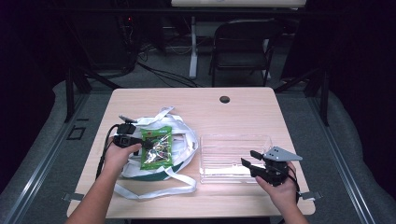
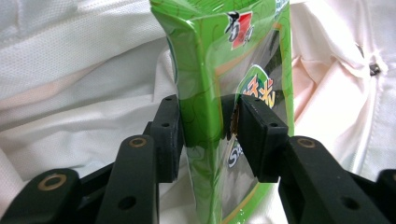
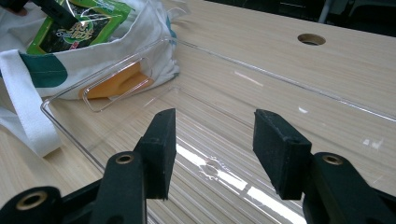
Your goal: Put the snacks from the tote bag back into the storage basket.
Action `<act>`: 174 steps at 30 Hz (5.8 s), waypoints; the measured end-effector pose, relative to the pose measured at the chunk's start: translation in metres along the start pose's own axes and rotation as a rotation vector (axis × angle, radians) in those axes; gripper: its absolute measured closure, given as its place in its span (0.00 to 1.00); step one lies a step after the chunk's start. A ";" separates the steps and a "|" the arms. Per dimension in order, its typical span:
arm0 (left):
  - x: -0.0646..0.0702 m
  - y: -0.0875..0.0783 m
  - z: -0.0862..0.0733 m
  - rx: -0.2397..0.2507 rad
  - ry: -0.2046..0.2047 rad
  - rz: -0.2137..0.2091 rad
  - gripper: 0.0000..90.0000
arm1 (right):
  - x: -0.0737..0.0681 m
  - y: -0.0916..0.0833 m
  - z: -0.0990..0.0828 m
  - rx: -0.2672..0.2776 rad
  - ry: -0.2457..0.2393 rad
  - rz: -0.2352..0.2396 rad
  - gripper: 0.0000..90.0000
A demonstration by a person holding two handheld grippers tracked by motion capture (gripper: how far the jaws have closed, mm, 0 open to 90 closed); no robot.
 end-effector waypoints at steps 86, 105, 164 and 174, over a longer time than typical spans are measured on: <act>0.040 -0.088 -0.002 0.292 0.252 0.003 0.82 | 0.002 -0.006 0.039 -0.212 -0.177 0.045 0.69; 0.060 -0.096 0.007 0.312 0.305 0.015 0.82 | 0.006 -0.018 0.062 -0.255 -0.262 0.038 0.70; 0.147 -0.056 0.034 0.250 0.522 -0.052 0.82 | -0.014 -0.029 0.158 -0.303 -0.456 0.174 0.64; 0.158 -0.047 0.036 0.235 0.557 -0.054 0.82 | -0.017 -0.028 0.164 -0.308 -0.487 0.169 0.63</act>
Point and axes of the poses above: each handheld gripper's, and its own axes: y roughly forward along the jaws, z roughly out of its top, x roughly to its right, the point moved 8 cm from there along y, roughly forward along the jaws, and after that the axes turned 13 degrees about -x, right-handed, at the moved point
